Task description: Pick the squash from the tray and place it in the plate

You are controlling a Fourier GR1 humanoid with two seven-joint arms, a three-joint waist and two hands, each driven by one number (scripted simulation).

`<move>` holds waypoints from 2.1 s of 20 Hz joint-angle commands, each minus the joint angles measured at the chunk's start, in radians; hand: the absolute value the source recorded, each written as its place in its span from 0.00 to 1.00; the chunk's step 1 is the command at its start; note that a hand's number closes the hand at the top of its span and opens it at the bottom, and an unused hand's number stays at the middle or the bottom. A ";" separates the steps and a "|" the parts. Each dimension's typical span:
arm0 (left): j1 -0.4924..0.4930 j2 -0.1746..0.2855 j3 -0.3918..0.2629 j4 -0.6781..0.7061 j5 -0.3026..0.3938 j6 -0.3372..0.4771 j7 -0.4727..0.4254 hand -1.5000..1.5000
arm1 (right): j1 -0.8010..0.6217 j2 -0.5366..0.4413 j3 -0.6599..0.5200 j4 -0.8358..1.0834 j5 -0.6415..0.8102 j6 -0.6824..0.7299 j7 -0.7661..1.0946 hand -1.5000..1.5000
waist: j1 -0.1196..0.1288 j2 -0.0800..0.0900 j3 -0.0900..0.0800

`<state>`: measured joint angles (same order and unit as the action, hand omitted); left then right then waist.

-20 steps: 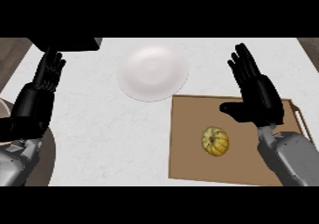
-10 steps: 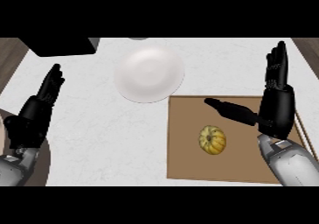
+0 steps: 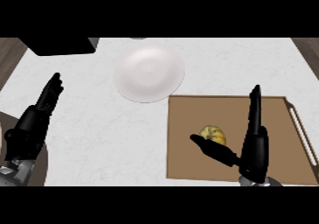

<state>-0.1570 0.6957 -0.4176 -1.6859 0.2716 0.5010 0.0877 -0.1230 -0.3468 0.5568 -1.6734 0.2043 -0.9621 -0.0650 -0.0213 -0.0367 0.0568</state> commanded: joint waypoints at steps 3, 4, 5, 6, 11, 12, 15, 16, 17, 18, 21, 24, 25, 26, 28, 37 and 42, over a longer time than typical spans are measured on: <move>0.110 0.057 0.008 0.071 -0.024 0.016 -0.017 0.50 | 0.132 -0.084 0.083 0.053 0.144 0.012 0.165 0.00 | 0.003 0.024 -0.075; 0.120 0.056 0.003 0.059 -0.026 0.021 -0.024 0.50 | 0.154 -0.106 0.091 0.061 0.162 0.027 0.196 0.00 | 0.007 0.024 -0.075; 0.122 0.039 -0.009 0.063 -0.029 0.032 -0.028 0.50 | 0.161 -0.138 0.082 0.065 0.178 0.046 0.229 0.00 | -0.003 0.028 -0.077; 0.137 0.060 -0.021 0.031 -0.034 0.027 -0.020 0.50 | 0.165 -0.146 0.078 0.059 0.205 0.045 0.270 0.00 | 0.010 0.023 -0.074; 0.132 0.070 -0.026 0.018 -0.038 0.051 -0.011 0.50 | 0.145 -0.189 0.056 0.020 0.276 0.137 0.482 0.00 | 0.013 0.031 -0.077; 0.128 0.079 -0.024 0.018 -0.036 0.046 -0.006 0.50 | 0.144 -0.212 0.059 0.028 0.288 0.178 0.524 0.00 | 0.016 0.035 -0.074; 0.145 0.086 -0.049 -0.021 -0.043 0.050 -0.002 0.50 | 0.130 -0.203 0.081 0.002 0.336 0.254 0.666 0.00 | 0.035 0.032 -0.074; 0.147 0.081 -0.035 -0.006 -0.035 0.053 -0.014 0.50 | 0.121 -0.223 0.079 -0.002 0.344 0.292 0.704 0.00 | 0.036 0.035 -0.075; 0.144 0.065 -0.041 0.002 -0.039 0.064 -0.015 0.50 | 0.118 -0.208 0.103 -0.019 0.360 0.323 0.749 0.00 | 0.030 0.037 -0.073; 0.134 0.070 -0.040 0.011 -0.037 0.055 -0.021 0.50 | 0.100 -0.222 0.092 -0.048 0.366 0.357 0.798 0.00 | 0.021 0.037 -0.073; 0.143 0.084 -0.040 -0.010 -0.041 0.065 -0.016 0.50 | 0.055 -0.233 0.102 -0.082 0.396 0.476 0.947 0.00 | 0.037 0.034 -0.071; 0.151 0.085 -0.030 -0.001 -0.024 0.050 -0.032 0.50 | 0.026 -0.251 0.126 -0.092 0.415 0.597 1.062 0.00 | 0.043 0.037 -0.069; 0.154 0.074 -0.035 0.011 -0.027 0.052 -0.046 0.50 | 0.003 -0.254 0.128 -0.100 0.409 0.639 1.088 0.00 | 0.044 0.040 -0.069; 0.149 0.069 -0.052 0.003 -0.039 0.054 -0.047 0.50 | -0.046 -0.230 0.126 -0.110 0.412 0.679 1.141 0.00 | 0.053 0.040 -0.069; 0.154 0.074 -0.040 0.025 -0.027 0.045 -0.049 0.50 | -0.033 -0.224 0.157 -0.158 0.410 0.723 1.182 0.00 | 0.035 0.038 -0.066; 0.177 0.059 -0.043 0.039 -0.019 0.047 -0.095 0.50 | -0.096 -0.192 0.136 -0.151 0.334 0.848 1.235 0.00 | 0.039 0.042 -0.062; 0.188 0.072 -0.034 0.048 -0.032 0.054 -0.117 0.50 | -0.089 -0.163 0.153 -0.154 0.320 0.879 1.270 0.00 | 0.034 0.039 -0.062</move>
<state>-0.0786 0.7641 -0.4513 -1.7855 0.2595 0.5518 0.0305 -0.2130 -0.5318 0.6914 -1.8085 0.5336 -0.1446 1.0881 0.0121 -0.0123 0.0483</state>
